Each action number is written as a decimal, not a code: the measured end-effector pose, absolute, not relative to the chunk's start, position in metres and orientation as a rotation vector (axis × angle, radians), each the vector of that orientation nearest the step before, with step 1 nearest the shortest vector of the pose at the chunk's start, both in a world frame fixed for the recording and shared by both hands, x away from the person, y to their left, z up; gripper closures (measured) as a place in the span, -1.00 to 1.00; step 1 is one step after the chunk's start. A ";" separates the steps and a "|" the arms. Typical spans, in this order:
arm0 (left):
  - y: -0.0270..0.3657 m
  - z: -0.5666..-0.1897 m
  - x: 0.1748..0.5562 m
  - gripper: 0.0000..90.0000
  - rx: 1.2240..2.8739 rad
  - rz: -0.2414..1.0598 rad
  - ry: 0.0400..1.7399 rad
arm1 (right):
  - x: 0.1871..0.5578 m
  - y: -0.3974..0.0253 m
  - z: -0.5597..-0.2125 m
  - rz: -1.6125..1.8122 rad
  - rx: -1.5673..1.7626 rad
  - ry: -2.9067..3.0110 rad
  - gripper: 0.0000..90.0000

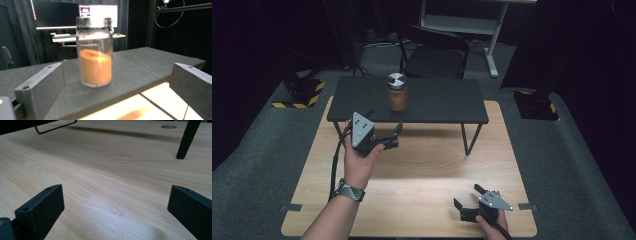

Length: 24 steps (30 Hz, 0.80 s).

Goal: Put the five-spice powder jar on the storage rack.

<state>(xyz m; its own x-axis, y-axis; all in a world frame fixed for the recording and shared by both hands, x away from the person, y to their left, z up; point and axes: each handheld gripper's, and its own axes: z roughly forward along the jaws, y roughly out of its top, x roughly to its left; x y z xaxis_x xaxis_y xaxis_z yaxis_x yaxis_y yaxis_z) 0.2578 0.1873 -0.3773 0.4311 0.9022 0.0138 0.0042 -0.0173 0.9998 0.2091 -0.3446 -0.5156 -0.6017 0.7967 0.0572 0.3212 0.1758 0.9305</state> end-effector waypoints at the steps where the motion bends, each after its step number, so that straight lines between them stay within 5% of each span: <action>1: 0.194 -0.384 0.250 -0.99 1.407 0.881 0.860 | 0.209 -0.344 -0.516 1.417 1.050 2.011 -0.99; 24: 0.243 -0.458 0.182 -0.99 1.456 0.820 0.812 | 0.209 -0.343 -0.515 1.401 1.027 2.020 -0.99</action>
